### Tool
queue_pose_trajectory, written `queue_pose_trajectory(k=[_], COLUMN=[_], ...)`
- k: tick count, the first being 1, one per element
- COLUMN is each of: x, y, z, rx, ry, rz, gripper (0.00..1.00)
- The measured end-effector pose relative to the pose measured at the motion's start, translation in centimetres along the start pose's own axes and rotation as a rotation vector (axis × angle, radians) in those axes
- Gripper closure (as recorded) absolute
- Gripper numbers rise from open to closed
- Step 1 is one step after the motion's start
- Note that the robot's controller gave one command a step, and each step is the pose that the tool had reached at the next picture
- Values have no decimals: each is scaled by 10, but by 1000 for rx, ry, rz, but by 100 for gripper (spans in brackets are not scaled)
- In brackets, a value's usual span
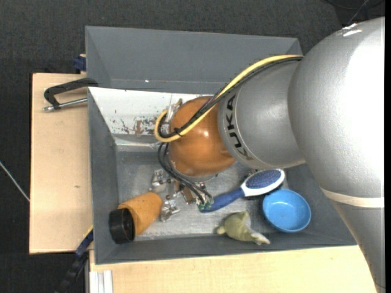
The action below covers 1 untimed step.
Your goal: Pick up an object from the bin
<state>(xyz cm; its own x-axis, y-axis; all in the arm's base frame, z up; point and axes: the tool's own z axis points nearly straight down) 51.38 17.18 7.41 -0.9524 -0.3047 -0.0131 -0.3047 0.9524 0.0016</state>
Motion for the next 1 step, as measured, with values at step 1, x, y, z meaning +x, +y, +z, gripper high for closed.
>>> queue_pose_trajectory(k=[1], x=[-6], y=[-20], z=[-161], rx=[2], ry=[-1], rz=[-252], gripper=[100])
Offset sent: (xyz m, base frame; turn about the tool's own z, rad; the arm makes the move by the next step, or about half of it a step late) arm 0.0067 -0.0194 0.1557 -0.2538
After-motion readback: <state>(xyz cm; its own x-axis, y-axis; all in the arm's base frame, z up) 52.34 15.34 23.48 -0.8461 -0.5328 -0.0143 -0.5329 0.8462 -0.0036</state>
